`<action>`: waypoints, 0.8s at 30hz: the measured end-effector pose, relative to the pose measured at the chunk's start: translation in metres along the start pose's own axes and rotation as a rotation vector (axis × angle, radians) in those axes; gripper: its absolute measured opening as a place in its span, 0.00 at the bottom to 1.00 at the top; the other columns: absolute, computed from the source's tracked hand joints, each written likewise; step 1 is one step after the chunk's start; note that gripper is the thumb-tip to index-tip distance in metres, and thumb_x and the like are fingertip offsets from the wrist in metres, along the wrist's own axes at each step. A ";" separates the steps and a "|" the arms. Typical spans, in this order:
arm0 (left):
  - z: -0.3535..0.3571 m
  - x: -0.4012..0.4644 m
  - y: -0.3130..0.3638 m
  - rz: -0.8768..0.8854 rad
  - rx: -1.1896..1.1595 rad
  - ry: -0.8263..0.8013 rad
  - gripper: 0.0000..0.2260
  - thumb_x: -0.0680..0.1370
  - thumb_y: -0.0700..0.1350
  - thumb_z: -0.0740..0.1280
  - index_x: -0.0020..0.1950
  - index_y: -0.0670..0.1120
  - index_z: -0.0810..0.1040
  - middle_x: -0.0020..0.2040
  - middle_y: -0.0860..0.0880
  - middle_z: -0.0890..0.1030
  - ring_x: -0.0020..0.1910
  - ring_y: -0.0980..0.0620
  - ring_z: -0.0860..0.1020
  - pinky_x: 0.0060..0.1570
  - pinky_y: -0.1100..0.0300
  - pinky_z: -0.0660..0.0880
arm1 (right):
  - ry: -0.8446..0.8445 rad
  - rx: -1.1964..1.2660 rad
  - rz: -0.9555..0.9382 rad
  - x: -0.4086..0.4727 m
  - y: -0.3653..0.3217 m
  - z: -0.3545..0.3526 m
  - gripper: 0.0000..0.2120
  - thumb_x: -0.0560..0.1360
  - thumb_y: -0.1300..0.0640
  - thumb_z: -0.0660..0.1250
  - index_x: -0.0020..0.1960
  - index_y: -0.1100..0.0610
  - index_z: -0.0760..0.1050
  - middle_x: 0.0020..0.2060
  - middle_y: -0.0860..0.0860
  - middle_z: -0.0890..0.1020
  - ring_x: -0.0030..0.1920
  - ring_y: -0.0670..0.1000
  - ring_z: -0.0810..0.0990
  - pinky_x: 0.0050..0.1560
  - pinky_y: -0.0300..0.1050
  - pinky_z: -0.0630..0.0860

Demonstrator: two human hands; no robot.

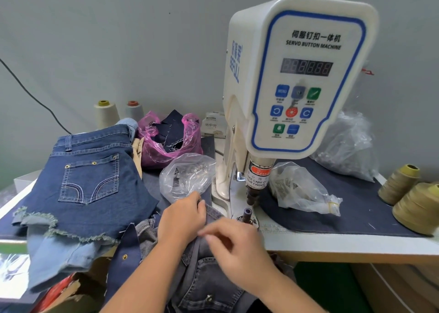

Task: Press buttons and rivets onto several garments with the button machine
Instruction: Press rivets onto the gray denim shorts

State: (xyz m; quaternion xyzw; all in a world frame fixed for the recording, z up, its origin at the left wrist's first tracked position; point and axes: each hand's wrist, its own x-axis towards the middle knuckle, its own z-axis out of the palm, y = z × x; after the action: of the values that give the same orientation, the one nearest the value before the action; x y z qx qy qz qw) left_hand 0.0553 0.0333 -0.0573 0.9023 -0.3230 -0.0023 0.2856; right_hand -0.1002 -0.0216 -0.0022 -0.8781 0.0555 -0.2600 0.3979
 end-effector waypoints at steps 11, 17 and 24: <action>-0.006 0.003 0.001 -0.040 -0.008 -0.100 0.09 0.79 0.53 0.54 0.41 0.52 0.66 0.43 0.49 0.80 0.44 0.44 0.79 0.42 0.54 0.74 | 0.043 -0.187 0.208 0.207 -0.002 0.059 0.19 0.77 0.66 0.56 0.64 0.58 0.75 0.60 0.58 0.78 0.63 0.57 0.71 0.61 0.51 0.71; -0.005 0.004 0.001 0.040 0.022 -0.047 0.10 0.80 0.53 0.54 0.53 0.51 0.71 0.50 0.46 0.82 0.50 0.40 0.79 0.45 0.51 0.72 | -0.080 -0.730 0.303 0.231 0.048 0.060 0.17 0.76 0.64 0.61 0.62 0.54 0.75 0.56 0.57 0.78 0.60 0.58 0.69 0.58 0.51 0.64; -0.006 0.002 0.003 0.024 0.010 -0.054 0.10 0.80 0.54 0.54 0.51 0.50 0.71 0.51 0.45 0.82 0.50 0.39 0.79 0.43 0.52 0.71 | -0.096 -0.735 0.399 0.226 0.068 0.076 0.12 0.78 0.51 0.59 0.54 0.48 0.81 0.52 0.50 0.81 0.58 0.54 0.70 0.55 0.51 0.60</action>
State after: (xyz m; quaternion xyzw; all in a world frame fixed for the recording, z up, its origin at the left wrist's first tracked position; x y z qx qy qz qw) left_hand 0.0564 0.0335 -0.0500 0.8993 -0.3417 -0.0217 0.2723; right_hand 0.1391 -0.0853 -0.0005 -0.9447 0.2950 -0.0993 0.1030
